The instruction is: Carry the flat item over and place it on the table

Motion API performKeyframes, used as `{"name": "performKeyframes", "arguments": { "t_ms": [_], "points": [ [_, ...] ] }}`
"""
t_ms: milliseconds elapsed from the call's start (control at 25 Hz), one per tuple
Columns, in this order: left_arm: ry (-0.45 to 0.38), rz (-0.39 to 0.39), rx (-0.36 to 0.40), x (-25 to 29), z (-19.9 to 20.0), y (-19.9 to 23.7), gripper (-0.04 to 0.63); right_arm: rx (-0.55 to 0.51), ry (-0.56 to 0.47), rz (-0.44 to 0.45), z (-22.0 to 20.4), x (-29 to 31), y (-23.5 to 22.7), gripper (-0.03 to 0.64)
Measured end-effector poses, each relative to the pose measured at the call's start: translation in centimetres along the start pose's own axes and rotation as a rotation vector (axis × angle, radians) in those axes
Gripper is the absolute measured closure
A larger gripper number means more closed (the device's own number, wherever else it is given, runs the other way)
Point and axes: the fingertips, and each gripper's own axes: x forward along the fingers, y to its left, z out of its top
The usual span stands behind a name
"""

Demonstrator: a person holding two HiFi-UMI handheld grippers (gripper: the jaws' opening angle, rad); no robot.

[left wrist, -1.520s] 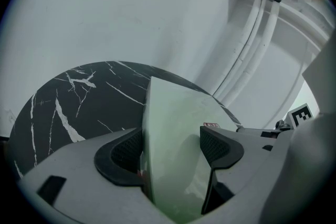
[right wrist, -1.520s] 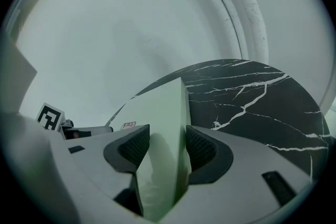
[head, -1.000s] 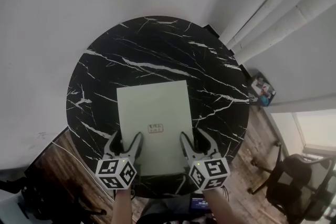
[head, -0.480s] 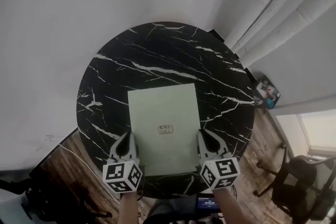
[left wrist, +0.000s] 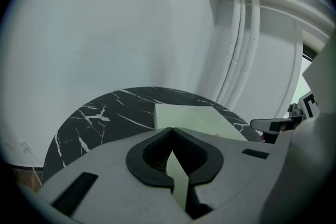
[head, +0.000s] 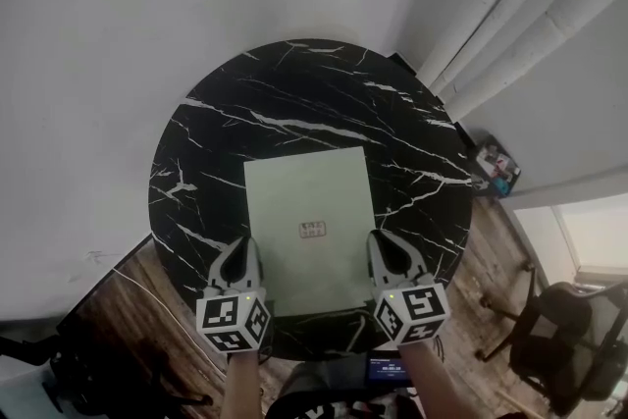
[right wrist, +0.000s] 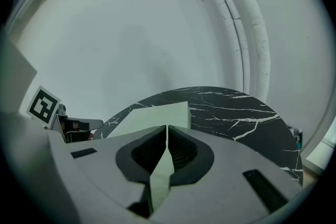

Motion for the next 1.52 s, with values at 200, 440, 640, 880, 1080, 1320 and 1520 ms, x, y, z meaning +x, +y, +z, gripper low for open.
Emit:
{"name": "performKeyframes", "arguments": {
  "t_ms": [200, 440, 640, 880, 1080, 1320, 1520],
  "points": [
    [-0.043, -0.014, 0.019, -1.7, 1.7, -0.1, 0.581, -0.017, -0.028, 0.005, 1.2, -1.1, 1.1, 0.594],
    [-0.112, -0.043, 0.052, -4.5, 4.1, -0.9, 0.581, -0.038, -0.072, -0.007, 2.6, -3.5, 2.0, 0.594],
    [-0.169, -0.079, 0.046, -6.8, 5.5, -2.2, 0.581, -0.032, -0.115, -0.024, 3.6, -6.3, 2.9, 0.594],
    [-0.231, -0.127, 0.096, -9.9, 7.0, -4.5, 0.581, -0.048, -0.165, -0.025, 4.9, -9.7, 4.6, 0.595],
    [-0.271, -0.144, 0.129, -12.5, 7.6, -5.8, 0.581, -0.062, -0.217, -0.037, 5.8, -13.0, 5.7, 0.595],
    [-0.322, -0.169, 0.198, -16.0, 9.0, -7.3, 0.583, -0.052, -0.272, -0.046, 6.4, -15.5, 7.5, 0.595],
    [-0.34, -0.187, 0.204, -18.1, 9.2, -7.7, 0.583, -0.075, -0.292, -0.039, 6.9, -16.9, 9.6, 0.598]
  ]
}}
